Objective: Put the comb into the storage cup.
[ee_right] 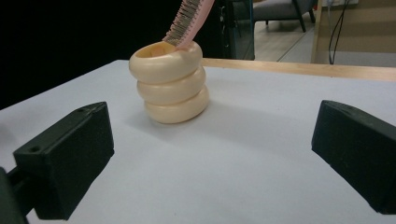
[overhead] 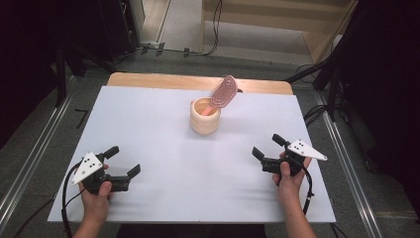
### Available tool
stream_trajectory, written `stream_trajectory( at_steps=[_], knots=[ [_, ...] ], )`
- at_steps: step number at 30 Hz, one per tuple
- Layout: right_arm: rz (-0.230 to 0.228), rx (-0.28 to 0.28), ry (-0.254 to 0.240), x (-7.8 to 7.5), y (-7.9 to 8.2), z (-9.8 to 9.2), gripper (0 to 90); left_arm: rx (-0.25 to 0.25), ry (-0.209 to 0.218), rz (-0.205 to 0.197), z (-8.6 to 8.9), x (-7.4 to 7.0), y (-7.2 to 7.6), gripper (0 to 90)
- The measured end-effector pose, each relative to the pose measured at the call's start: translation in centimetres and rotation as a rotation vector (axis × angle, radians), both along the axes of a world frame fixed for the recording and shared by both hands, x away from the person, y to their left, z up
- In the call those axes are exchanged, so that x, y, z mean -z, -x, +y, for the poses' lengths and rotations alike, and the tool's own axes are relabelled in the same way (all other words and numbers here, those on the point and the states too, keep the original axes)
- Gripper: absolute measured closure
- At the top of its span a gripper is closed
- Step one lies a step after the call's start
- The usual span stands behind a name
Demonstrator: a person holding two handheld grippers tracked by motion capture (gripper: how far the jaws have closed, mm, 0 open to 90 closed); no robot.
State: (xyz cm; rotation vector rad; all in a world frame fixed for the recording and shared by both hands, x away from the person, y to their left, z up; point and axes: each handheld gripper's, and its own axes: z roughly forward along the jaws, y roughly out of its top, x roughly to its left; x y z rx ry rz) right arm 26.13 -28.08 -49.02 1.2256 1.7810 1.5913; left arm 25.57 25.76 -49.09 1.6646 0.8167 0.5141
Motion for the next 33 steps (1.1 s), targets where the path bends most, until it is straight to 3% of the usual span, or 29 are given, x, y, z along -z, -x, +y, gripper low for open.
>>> stream_trajectory(
  at_steps=[6,33],
  knots=[
    [0.003,0.014,0.04,0.5,1.3,-1.0,0.0,0.001,0.0,-0.001,0.0,0.0,0.0,0.0],
    [0.007,0.047,0.076,1.5,4.5,-4.1,0.0,0.001,-0.002,0.003,-0.1,0.0,0.0,0.0]
  ],
)
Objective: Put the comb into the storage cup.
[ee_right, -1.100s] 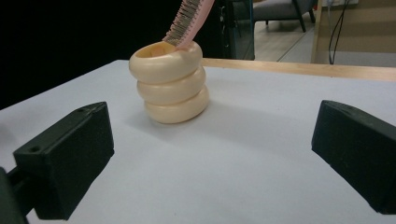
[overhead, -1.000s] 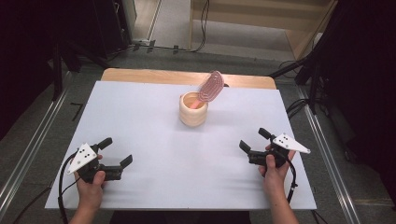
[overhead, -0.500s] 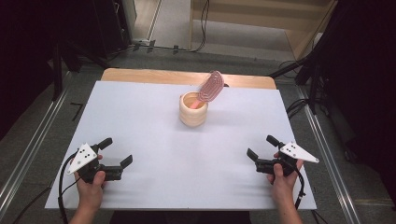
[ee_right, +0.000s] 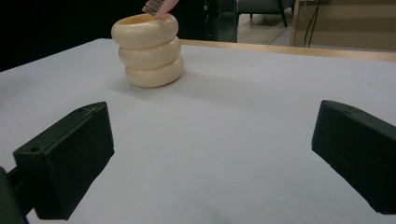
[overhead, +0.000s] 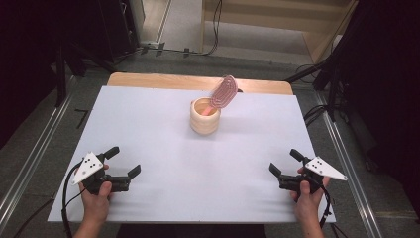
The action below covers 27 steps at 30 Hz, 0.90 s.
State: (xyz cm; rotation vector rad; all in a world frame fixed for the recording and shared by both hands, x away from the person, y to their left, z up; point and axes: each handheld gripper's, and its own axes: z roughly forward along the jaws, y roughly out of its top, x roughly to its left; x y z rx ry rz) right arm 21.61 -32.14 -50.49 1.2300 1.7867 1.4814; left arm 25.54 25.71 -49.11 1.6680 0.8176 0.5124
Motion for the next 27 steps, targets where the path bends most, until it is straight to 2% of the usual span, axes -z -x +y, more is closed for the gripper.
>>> stream_trajectory(
  at_steps=[15,22,27],
  knots=[
    [-0.015,0.026,0.017,0.3,1.8,-2.1,0.0,0.001,0.0,0.003,0.1,0.0,0.0,0.0],
    [-0.026,0.035,0.019,0.4,2.1,-2.8,0.0,0.002,-0.002,0.01,0.1,0.0,-0.1,0.0],
    [-0.026,0.034,0.002,0.9,2.0,-3.1,0.0,0.003,0.0,0.014,0.1,0.1,-0.2,0.0]
  ],
)
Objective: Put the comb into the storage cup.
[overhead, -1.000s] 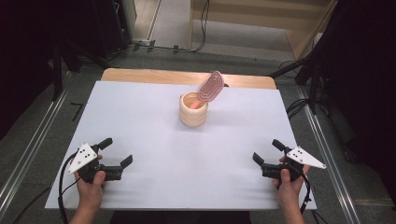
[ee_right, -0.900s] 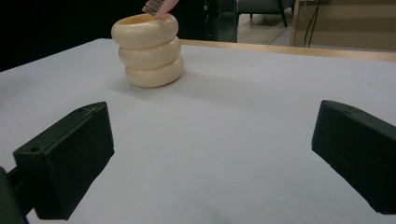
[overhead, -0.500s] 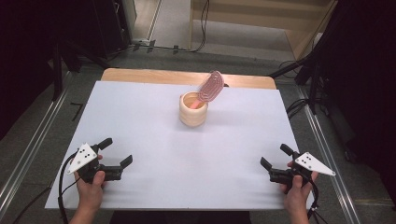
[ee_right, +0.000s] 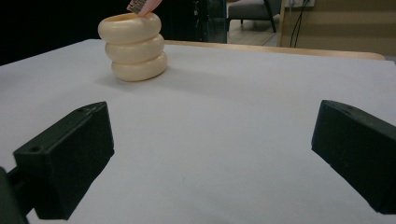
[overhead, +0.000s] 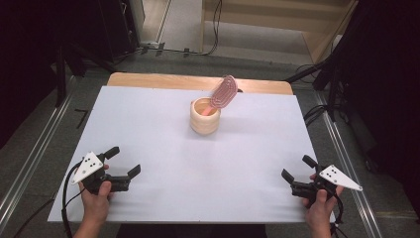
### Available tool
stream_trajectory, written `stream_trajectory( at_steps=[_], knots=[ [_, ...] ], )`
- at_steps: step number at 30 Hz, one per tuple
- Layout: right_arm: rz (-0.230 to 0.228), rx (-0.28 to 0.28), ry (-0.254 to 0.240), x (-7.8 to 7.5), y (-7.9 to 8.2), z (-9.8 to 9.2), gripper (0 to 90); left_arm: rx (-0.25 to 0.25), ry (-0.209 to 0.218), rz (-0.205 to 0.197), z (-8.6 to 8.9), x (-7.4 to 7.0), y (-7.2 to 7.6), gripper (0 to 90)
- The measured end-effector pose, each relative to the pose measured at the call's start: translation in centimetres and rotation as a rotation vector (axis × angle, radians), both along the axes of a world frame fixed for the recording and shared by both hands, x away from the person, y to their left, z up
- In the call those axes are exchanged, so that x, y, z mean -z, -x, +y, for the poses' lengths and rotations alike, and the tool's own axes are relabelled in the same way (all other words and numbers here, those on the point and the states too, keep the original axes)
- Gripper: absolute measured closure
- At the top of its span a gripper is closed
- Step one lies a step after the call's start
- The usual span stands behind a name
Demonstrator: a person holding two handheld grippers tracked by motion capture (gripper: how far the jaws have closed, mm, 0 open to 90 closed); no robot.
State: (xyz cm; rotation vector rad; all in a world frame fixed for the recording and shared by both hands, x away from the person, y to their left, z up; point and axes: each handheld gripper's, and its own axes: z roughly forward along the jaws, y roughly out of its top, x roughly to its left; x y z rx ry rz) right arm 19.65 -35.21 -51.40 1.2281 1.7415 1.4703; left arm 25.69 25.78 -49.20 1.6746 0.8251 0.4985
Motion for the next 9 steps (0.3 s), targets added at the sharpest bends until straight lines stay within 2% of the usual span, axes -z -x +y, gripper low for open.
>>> stream_trajectory(
  at_steps=[9],
  knots=[
    [0.007,-0.018,0.012,0.22,-0.32,0.34,0.0,0.001,0.006,0.009,-0.01,0.05,-0.12,0.0]
  ],
)
